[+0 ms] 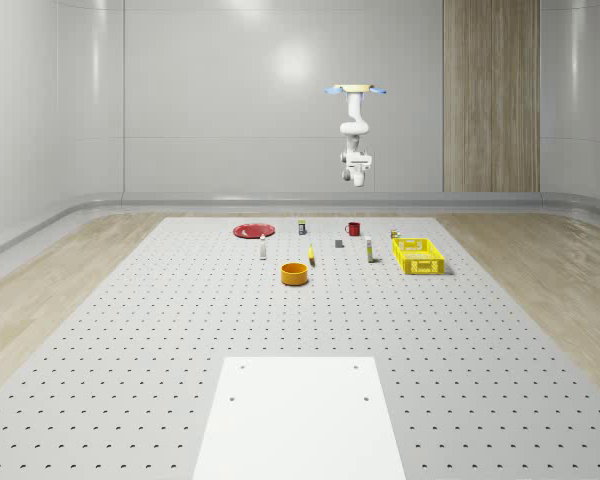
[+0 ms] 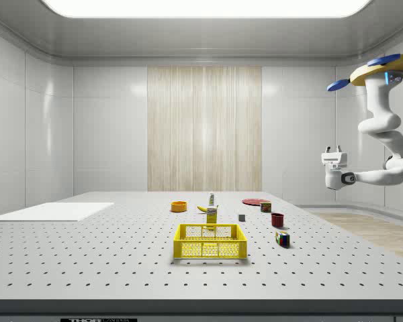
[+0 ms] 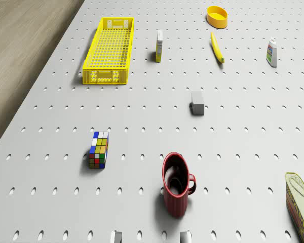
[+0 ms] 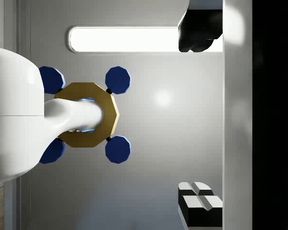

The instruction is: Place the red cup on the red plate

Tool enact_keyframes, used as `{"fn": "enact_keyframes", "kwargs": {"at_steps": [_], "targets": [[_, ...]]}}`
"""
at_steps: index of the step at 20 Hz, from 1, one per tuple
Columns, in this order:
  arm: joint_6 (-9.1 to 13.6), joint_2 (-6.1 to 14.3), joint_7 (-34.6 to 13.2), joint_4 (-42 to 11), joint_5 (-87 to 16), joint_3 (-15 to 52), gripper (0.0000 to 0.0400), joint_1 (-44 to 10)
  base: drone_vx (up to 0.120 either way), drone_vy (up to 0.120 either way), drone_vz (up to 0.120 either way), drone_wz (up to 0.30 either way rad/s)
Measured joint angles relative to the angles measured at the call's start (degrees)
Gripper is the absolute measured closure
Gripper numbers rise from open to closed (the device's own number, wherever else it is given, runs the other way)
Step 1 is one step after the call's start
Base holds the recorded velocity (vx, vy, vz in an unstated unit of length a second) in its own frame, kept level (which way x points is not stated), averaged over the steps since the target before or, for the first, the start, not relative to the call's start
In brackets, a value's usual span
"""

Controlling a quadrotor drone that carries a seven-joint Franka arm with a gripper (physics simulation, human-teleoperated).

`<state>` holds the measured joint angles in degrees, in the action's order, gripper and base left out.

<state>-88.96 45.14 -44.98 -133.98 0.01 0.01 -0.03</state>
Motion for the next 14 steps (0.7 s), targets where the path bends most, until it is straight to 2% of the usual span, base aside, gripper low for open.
{"fn": "enact_keyframes", "kwargs": {"at_steps": [6, 10, 14], "targets": [[5.6, -1.4, 0.1, 7.3, 0.1, 0.1, 0.0000, -0.2, 0.000, -0.007, 0.000, 0.000], [8.3, -3.1, 0.1, 11.8, 0.1, 0.1, 0.0000, -0.2, 0.010, -0.120, 0.000, 0.000], [10.0, -4.2, 0.1, 14.8, 0.1, 0.2, 0.0000, -0.3, 0.120, -0.120, 0.000, 0.000]]}}
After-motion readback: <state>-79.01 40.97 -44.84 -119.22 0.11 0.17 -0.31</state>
